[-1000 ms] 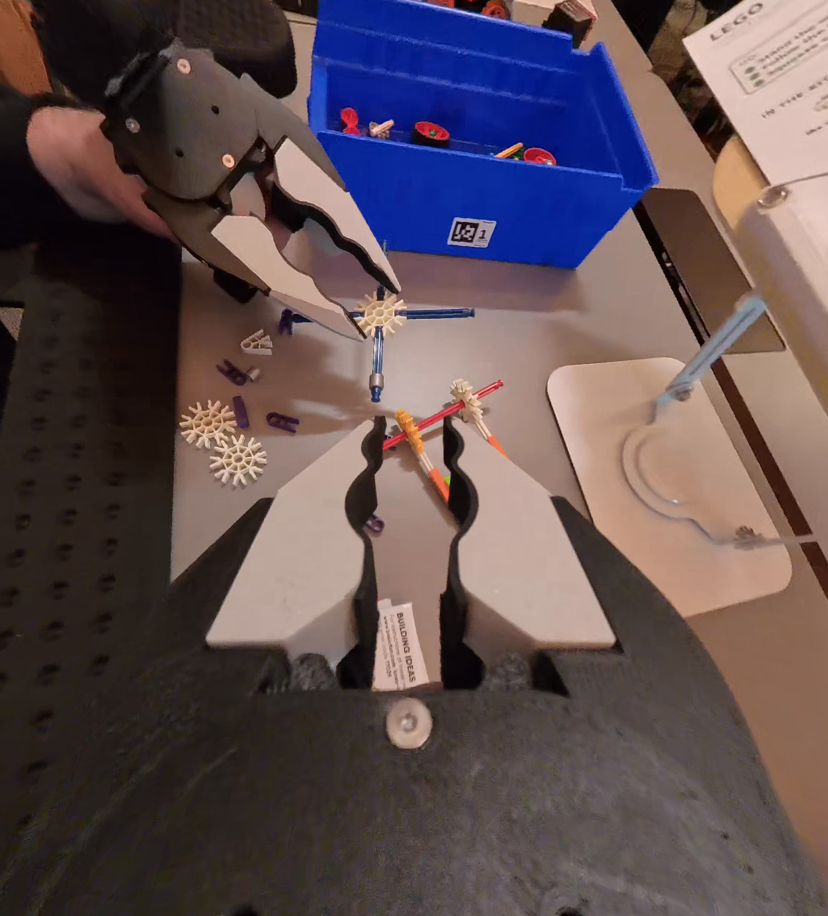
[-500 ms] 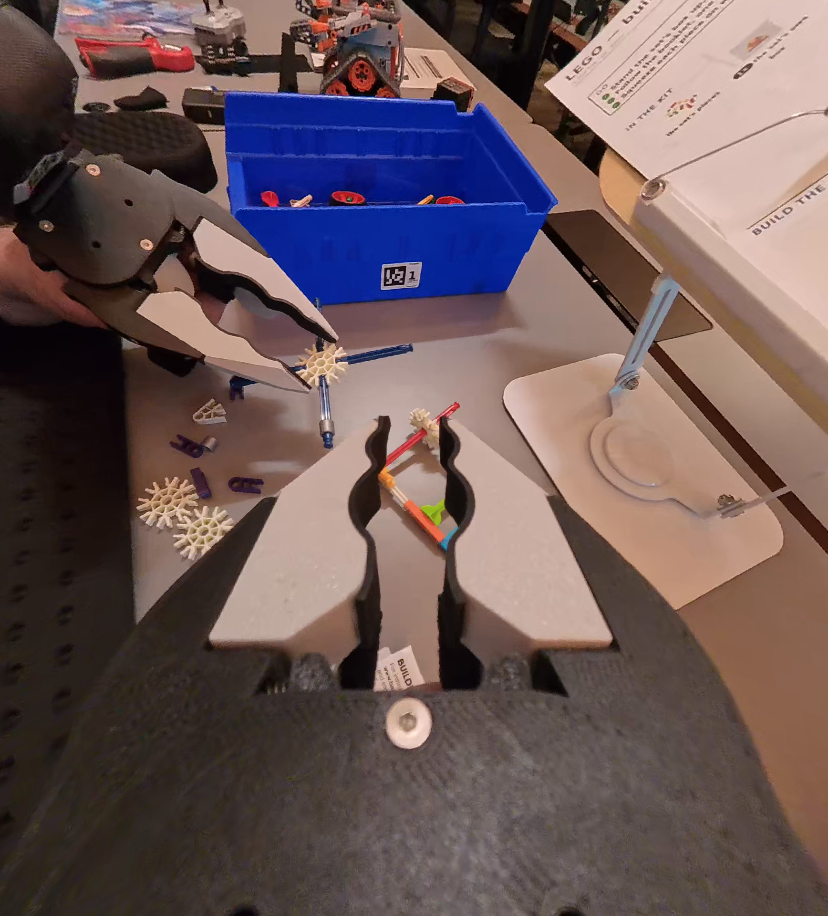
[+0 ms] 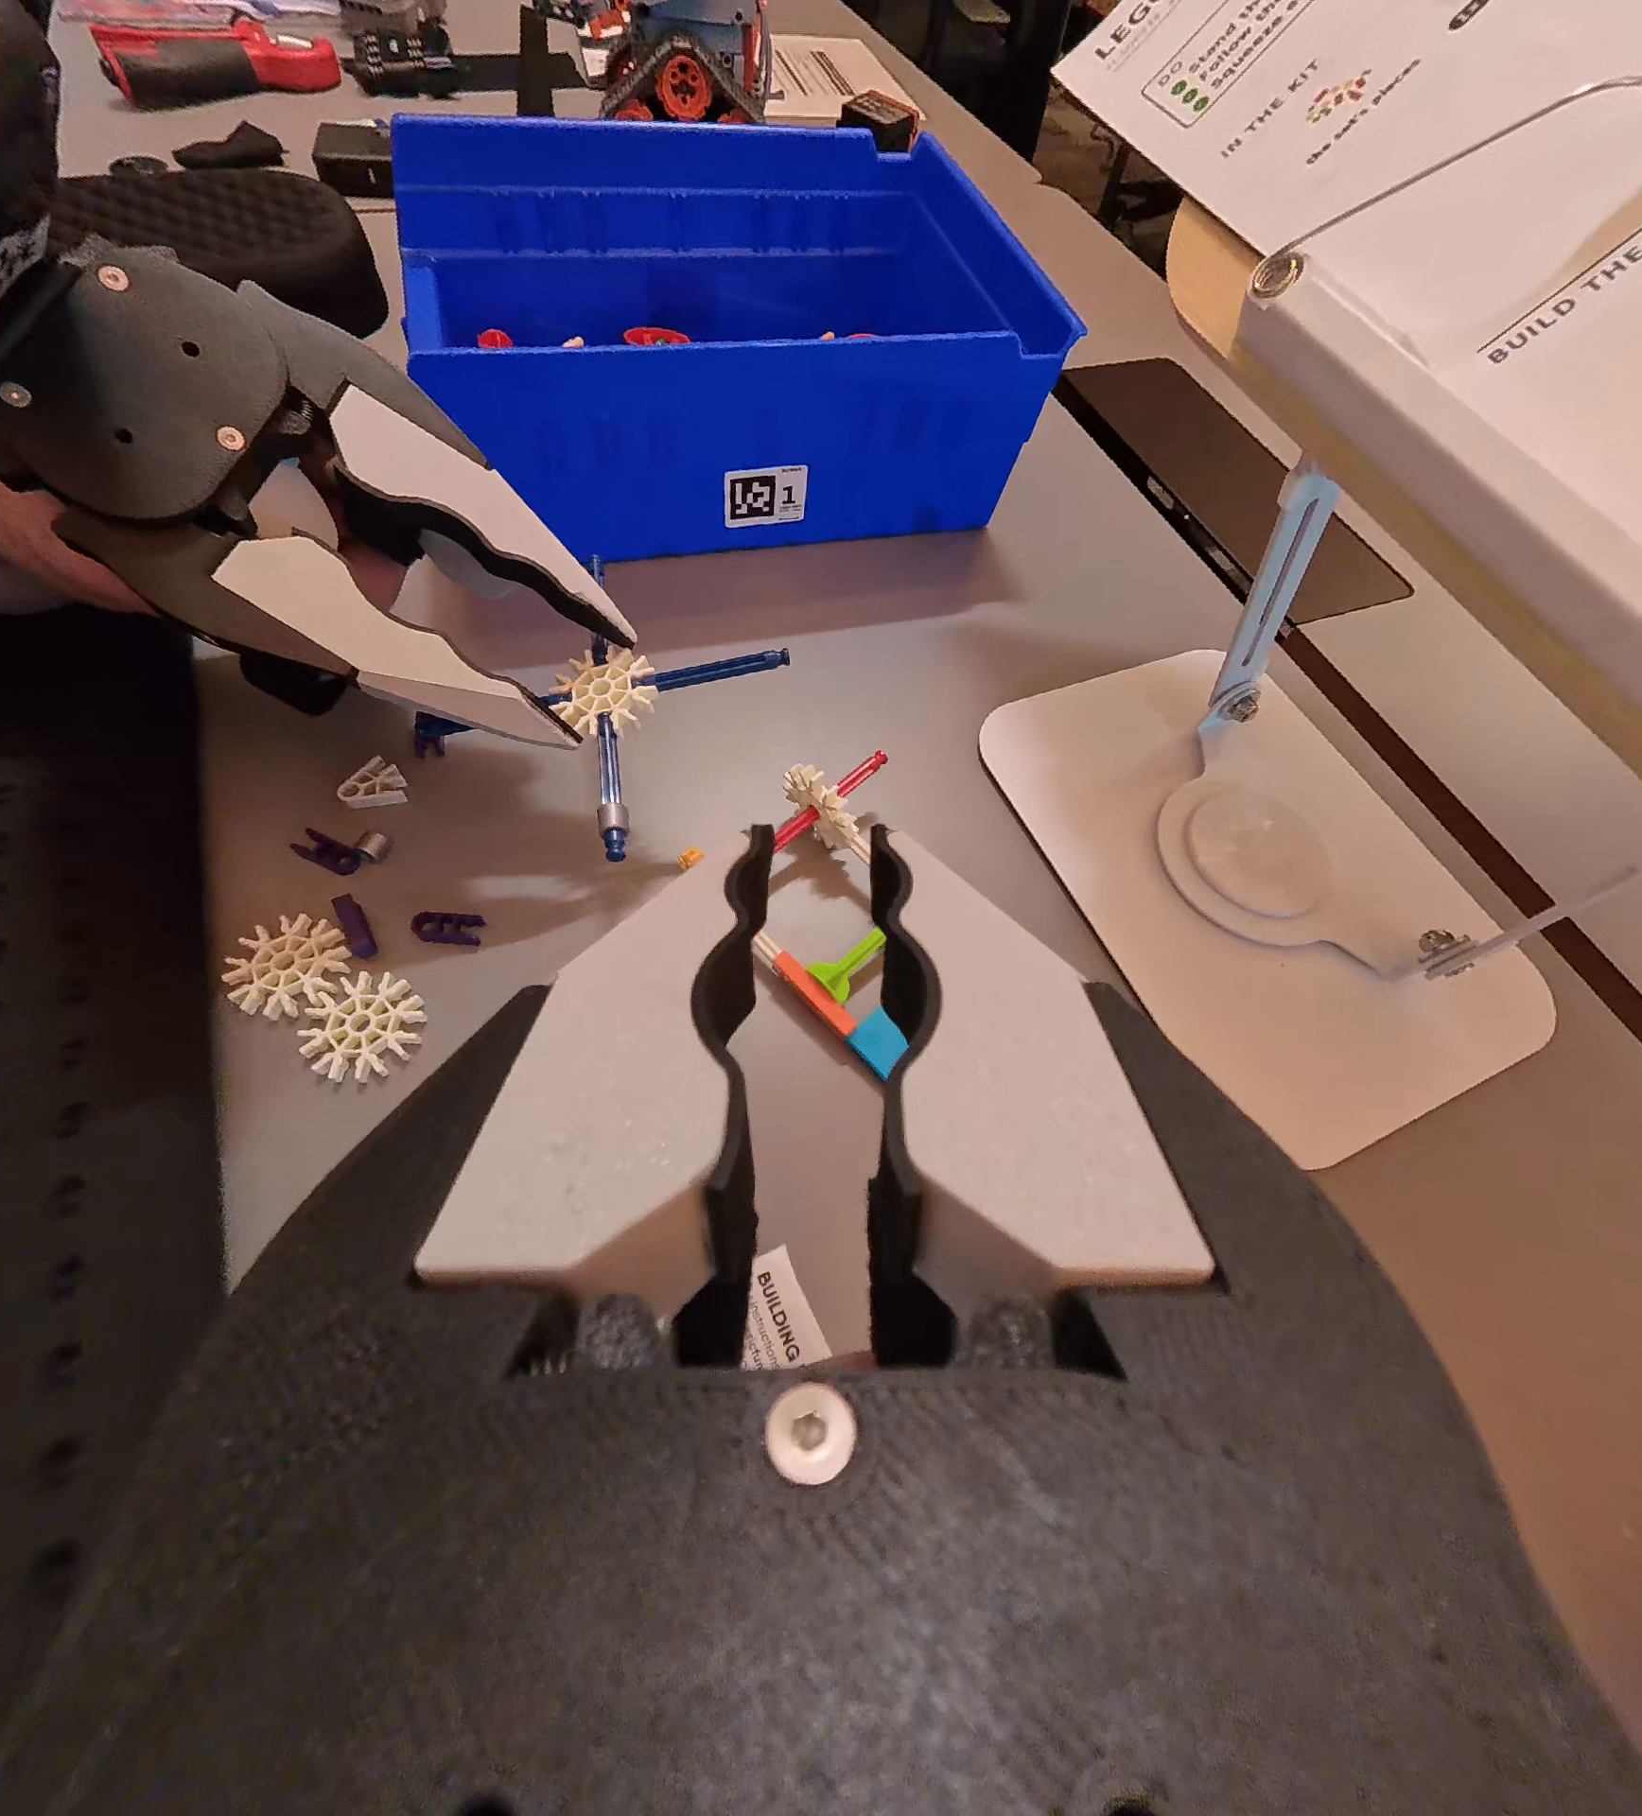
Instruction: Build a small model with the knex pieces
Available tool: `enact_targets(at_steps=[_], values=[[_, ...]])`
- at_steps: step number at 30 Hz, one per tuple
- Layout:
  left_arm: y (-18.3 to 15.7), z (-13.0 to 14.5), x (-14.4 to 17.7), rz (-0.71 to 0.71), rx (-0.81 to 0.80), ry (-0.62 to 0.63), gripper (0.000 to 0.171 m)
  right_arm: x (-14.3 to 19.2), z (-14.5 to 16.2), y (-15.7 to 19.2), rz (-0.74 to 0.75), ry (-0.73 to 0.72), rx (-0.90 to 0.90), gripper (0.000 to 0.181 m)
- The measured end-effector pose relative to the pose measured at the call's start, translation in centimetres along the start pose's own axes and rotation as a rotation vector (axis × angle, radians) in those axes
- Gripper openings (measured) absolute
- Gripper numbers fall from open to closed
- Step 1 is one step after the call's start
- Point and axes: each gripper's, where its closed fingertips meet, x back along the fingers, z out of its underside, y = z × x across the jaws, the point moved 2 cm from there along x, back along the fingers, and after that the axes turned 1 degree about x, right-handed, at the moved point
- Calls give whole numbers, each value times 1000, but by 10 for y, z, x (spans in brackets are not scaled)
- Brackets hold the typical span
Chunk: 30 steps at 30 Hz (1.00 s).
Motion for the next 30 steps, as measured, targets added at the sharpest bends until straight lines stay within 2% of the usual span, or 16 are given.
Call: enact_targets(at_steps=[22, 30], values=[[-1, 2, -3, 2, -4, 9, 36, 3, 5, -3, 3, 15, 5, 18], [0, 2, -3, -2, -8, 14, 37, -2, 13, 16, -86, 83, 36, 16]])
